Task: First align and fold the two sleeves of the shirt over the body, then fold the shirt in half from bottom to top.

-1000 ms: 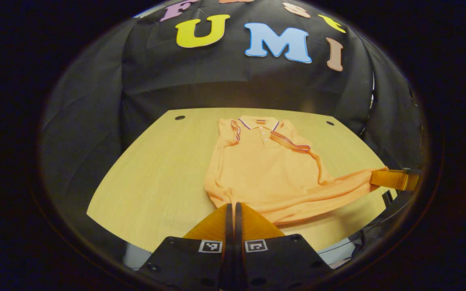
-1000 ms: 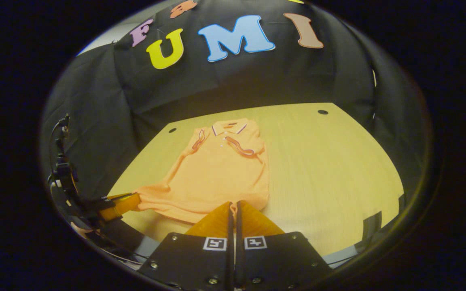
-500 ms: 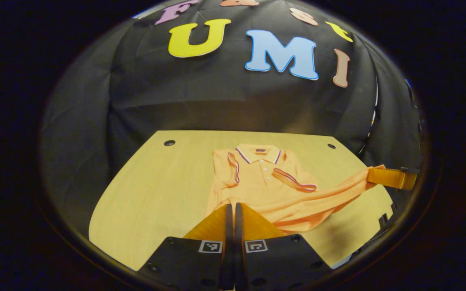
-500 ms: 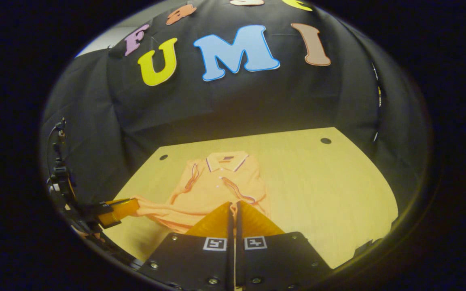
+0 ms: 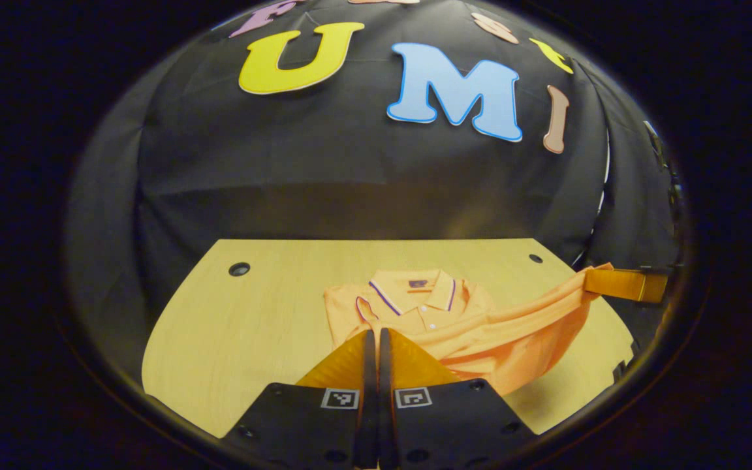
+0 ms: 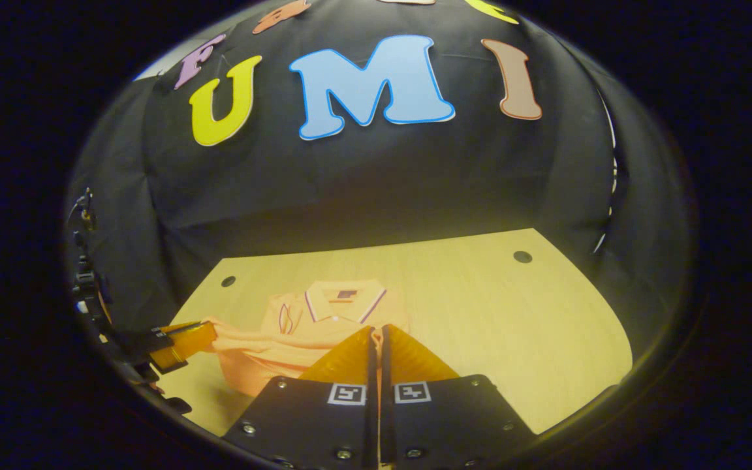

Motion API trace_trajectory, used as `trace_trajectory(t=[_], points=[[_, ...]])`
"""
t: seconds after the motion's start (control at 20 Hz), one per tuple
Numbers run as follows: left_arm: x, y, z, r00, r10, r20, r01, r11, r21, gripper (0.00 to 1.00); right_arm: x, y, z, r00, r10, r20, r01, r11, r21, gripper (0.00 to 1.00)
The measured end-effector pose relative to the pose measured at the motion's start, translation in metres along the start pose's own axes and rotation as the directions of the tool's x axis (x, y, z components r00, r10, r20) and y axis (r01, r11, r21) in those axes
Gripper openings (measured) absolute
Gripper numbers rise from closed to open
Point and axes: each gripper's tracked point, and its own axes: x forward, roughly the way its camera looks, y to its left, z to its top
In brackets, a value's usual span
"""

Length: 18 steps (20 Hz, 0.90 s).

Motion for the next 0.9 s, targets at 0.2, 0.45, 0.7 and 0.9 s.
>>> trace_trajectory(t=[0.2, 0.45, 0.7, 0.9], points=[[0.052, 0.009, 0.016, 0.999, -0.035, 0.000, 0.035, 0.999, 0.013, 0.06, 0.042, -0.002, 0.018, 0.999, -0.051, -0.016, 0.051, 0.999, -0.015, 0.02], [0.099, 0.021, 0.029, 0.999, -0.049, 0.003, 0.049, 0.999, 0.002, 0.06, 0.083, -0.003, 0.031, 0.995, -0.097, -0.033, 0.095, 0.995, -0.036, 0.02], [0.123, 0.029, 0.042, 0.999, -0.044, 0.025, 0.045, 0.999, -0.015, 0.06, 0.115, -0.001, 0.041, 0.993, -0.112, -0.039, 0.109, 0.991, -0.081, 0.01], [0.136, 0.035, 0.048, 0.999, -0.030, 0.044, 0.030, 1.000, -0.006, 0.06, 0.133, 0.004, 0.043, 0.993, -0.108, -0.042, 0.104, 0.990, -0.093, 0.01]])
